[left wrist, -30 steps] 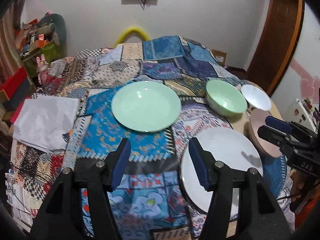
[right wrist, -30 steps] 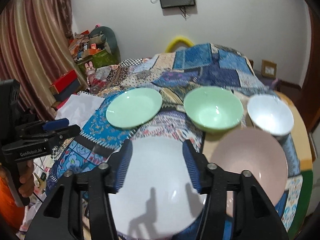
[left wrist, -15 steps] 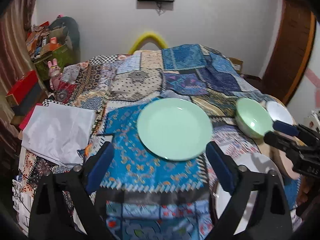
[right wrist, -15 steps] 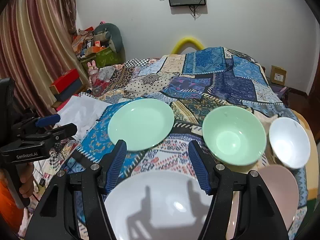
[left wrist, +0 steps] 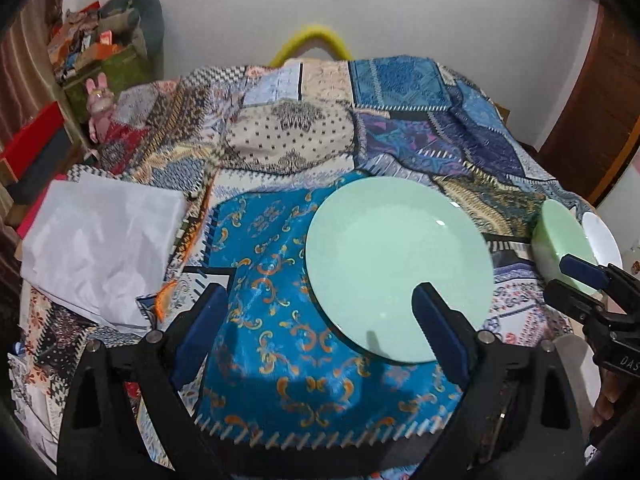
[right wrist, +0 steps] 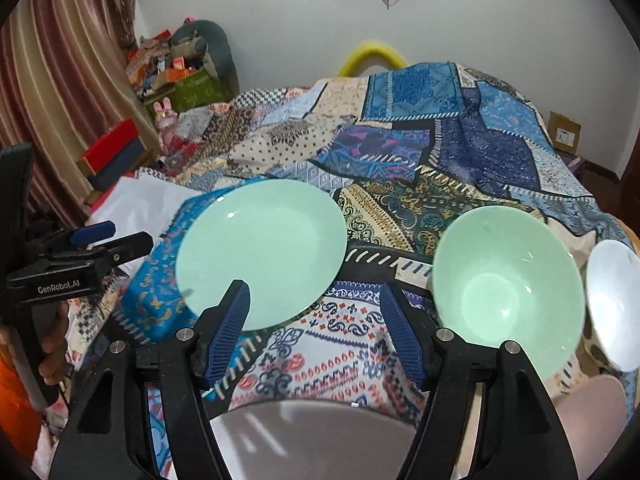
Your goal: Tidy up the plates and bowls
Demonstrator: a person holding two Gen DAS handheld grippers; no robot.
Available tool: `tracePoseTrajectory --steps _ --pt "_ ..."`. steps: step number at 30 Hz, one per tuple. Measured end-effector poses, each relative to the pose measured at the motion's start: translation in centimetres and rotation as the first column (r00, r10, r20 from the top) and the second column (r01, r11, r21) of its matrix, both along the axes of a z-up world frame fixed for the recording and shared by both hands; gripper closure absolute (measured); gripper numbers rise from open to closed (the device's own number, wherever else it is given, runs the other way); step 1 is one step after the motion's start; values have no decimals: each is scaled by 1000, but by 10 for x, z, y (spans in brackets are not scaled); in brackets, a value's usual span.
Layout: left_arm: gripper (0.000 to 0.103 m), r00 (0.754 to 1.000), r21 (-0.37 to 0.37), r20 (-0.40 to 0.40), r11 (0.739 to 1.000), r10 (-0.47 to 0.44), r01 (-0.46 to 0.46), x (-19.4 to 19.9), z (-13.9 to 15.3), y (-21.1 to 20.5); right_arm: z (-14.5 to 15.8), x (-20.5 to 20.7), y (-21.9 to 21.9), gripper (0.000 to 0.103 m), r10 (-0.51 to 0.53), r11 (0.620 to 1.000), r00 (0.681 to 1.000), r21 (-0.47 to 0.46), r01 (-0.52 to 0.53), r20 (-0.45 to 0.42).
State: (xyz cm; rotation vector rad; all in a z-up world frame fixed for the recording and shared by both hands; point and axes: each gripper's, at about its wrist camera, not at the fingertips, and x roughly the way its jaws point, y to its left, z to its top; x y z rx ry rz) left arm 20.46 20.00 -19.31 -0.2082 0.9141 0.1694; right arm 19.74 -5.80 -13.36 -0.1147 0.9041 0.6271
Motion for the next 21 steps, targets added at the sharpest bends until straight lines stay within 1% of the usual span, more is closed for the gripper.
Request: tracePoseTrajectory --steps 5,10,11,13,15,19,21 --pt "10 999 -5 -29 1000 -21 21 15 -18 6 -14 8 12 40 24 999 999 -21 -25 -36" --pt "28 998 -34 -55 999 -40 38 27 -32 11 -26 17 22 56 46 998 994 -34 -50 -94" --pt "30 997 -45 -60 998 -43 41 29 -34 12 -27 18 24 57 45 998 994 -40 -50 -102" --pt "38 997 -62 -63 997 -49 46 32 -37 14 -31 22 27 61 44 997 993 -51 -50 -112" --pt "44 996 -75 -67 996 -57 52 36 -40 15 -34 26 29 65 44 997 991 -59 -51 -125" --pt "57 994 -96 -77 992 -84 76 43 -45 12 -41 32 33 68 37 995 990 -86 -50 -137" --pt "59 992 -98 -80 991 -96 88 46 -47 10 -45 34 34 68 30 995 990 -89 -43 -139"
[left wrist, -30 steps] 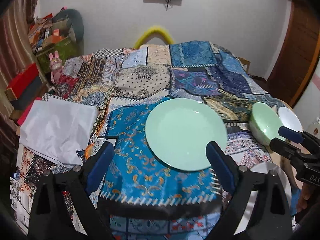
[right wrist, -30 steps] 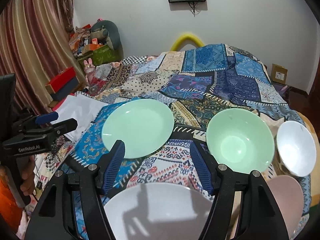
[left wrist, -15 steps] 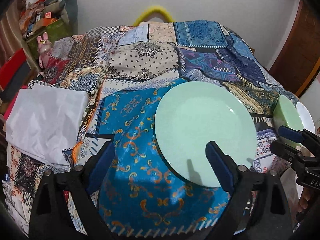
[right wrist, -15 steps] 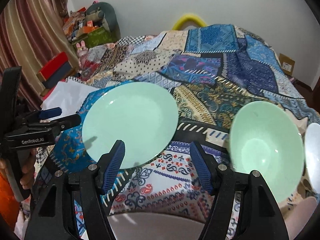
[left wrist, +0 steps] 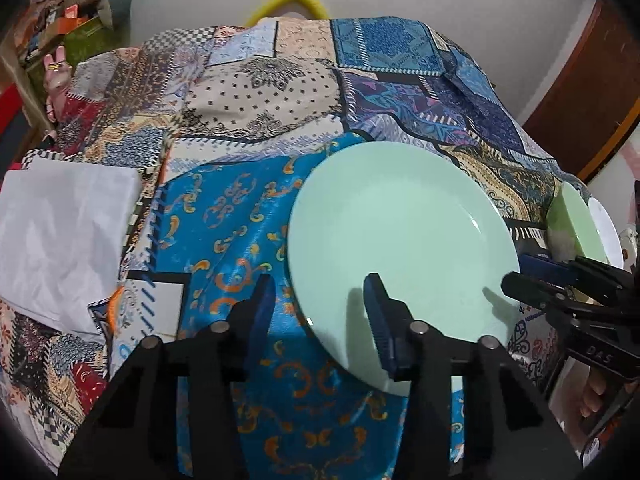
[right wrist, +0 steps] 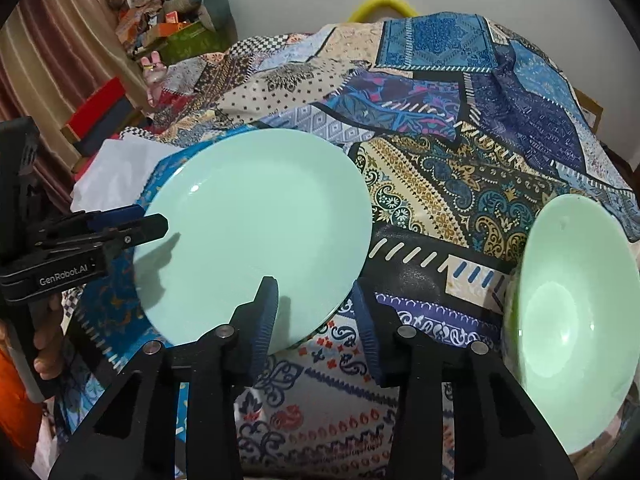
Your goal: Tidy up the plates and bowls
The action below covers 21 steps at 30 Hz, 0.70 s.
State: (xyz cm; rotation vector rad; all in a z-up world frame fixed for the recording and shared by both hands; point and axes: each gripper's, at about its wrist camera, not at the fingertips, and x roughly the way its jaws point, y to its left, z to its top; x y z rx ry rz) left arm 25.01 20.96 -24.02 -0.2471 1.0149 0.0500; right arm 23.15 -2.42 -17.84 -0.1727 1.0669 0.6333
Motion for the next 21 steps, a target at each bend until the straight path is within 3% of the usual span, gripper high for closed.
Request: tracePoseTrajectory --steps 3,8,21 --pt "64 1000 5 0 1000 -10 10 3 -2 -3 -3 3 0 68 -2 1000 1000 2 2 -4" --pt "64 1000 34 -3 999 -3 4 1 -3 -8 -3 6 -1 69 -8 1000 1000 22 8 -23" --pt "64 999 20 -37 1000 -13 14 -32 -2 -3 -4 -7 4 71 62 998 996 38 -59 -64"
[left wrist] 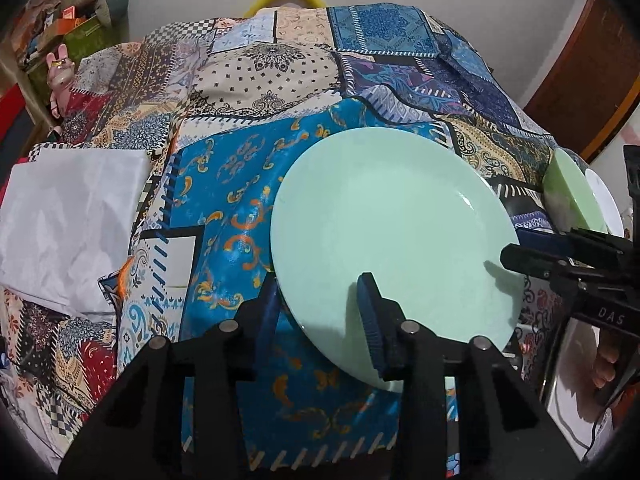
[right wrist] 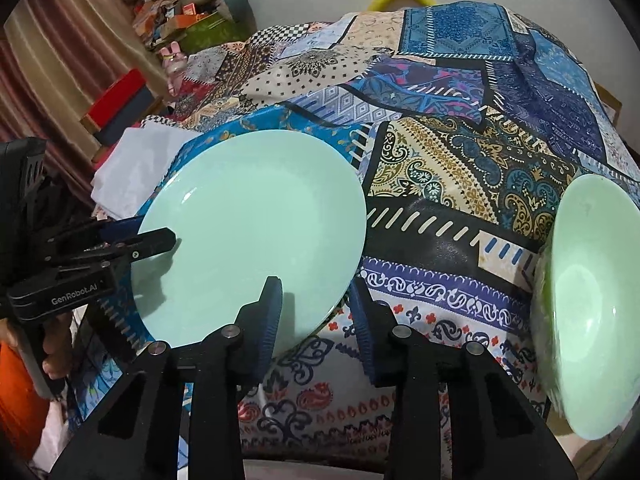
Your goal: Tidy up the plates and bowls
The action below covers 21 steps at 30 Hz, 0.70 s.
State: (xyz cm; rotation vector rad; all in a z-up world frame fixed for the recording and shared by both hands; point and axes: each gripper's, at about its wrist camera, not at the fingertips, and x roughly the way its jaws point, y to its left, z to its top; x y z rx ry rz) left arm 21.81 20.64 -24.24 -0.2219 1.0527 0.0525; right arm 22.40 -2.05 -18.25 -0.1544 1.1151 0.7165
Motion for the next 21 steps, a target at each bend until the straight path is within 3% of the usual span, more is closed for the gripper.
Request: tracePoseTrajectory --steps 12,21 --pt "63 1000 16 13 1000 -7 7 7 -3 -4 -9 15 8 72 -13 1000 1000 -15 13 8" --pt "62 1000 -26 25 1000 -9 10 -4 5 -9 3 4 -1 72 -32 999 999 7 32 43"
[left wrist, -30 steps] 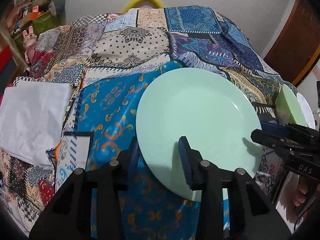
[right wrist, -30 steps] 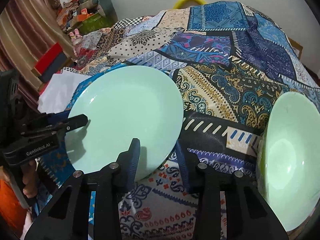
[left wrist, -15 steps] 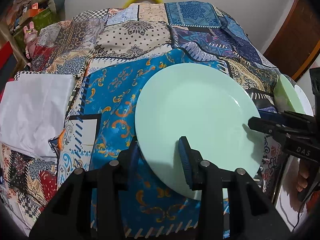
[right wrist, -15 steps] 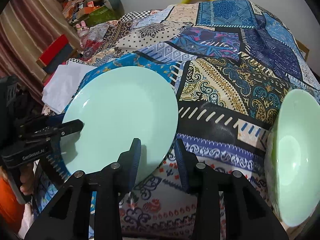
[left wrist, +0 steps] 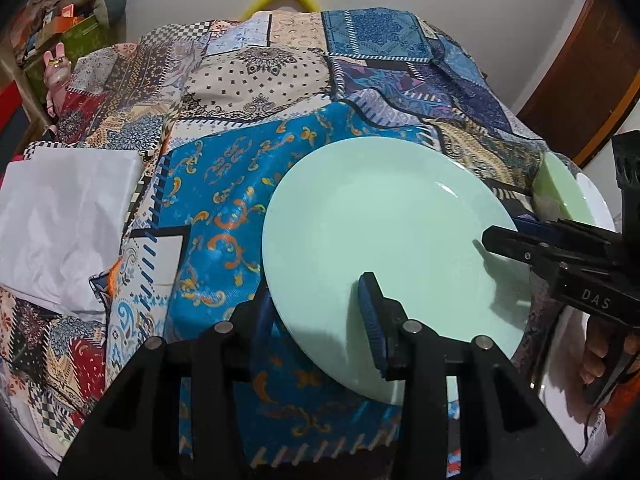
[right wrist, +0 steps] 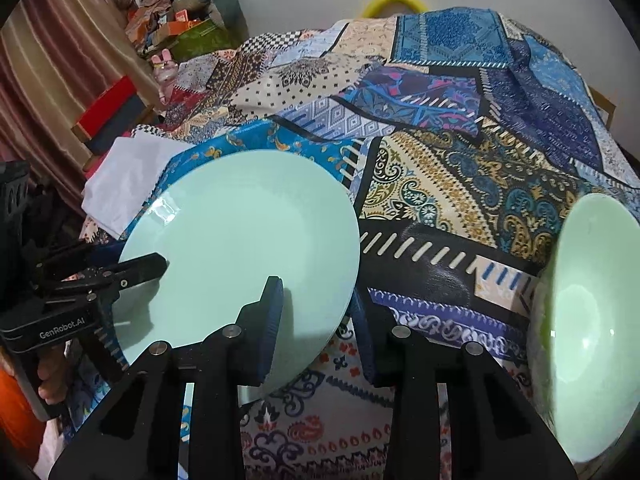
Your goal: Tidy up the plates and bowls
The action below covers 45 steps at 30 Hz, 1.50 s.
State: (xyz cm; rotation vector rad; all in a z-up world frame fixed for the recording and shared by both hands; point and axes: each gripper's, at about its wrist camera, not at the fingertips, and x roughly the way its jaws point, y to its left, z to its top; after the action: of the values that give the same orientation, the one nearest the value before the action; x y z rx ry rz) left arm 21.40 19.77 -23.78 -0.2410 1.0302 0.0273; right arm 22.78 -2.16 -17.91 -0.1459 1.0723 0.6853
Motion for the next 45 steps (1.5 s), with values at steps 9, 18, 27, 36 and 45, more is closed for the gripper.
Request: tracePoseTrajectory --steps 9,18,27,36,45 --pt "62 999 11 43 1000 -20 20 -22 27 -21 25 -21 -20 72 -27 999 999 32 26 34" --pt "62 994 30 99 999 -35 33 -52 67 -43 61 -48 -41 72 -53 995 995 85 45 85" --pt "62 988 51 141 997 -65 58 -78 98 -73 87 -71 -69 72 -86 990 989 119 72 119" --pt "62 982 52 159 994 -103 96 -96 111 -106 100 -94 -102 72 -128 985 982 135 109 141" --pt "62 973 59 171 988 -153 145 -111 117 -143 106 -116 -135 72 -178 977 973 140 158 148"
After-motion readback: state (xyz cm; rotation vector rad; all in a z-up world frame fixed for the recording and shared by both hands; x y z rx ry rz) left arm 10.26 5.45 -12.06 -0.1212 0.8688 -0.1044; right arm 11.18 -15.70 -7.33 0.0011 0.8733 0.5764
